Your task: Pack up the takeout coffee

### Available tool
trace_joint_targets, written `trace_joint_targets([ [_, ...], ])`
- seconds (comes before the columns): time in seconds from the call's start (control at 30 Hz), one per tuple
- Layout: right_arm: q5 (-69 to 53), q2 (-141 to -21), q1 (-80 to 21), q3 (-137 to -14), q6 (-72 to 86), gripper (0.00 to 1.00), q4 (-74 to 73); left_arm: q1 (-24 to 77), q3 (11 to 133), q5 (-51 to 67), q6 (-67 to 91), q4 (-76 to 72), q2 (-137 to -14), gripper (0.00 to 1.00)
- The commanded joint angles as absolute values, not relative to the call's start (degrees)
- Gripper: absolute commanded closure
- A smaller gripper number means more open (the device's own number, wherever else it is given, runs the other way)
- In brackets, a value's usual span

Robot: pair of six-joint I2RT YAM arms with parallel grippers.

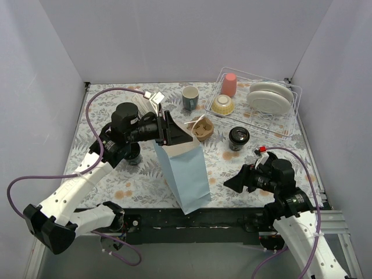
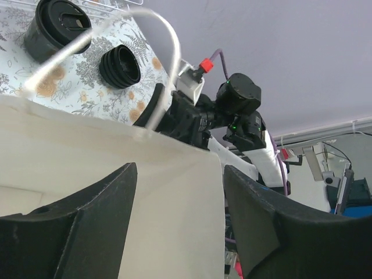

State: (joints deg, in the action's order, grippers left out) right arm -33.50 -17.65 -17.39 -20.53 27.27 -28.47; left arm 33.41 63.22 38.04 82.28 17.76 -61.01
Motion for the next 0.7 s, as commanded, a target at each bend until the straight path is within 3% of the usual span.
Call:
trace_joint_targets([
  [0.0, -35.9, -15.5, -17.6, -19.2, 29.0, 0.13, -24.3, 34.1, 65.7, 38.7, 81.1, 16.3, -61.4, 0.39],
  [0.27, -35.4, -19.1, -17.6, -27.9, 24.5, 0.12, -25.4, 34.6, 64.4, 37.0, 80.2, 17.9, -59.2, 0.36],
  [0.67, -33.8, -23.5, -17.6, -35.7, 22.9, 0.12, -23.3, 34.6, 72.4, 34.5, 76.6, 22.6, -61.6, 0.33],
])
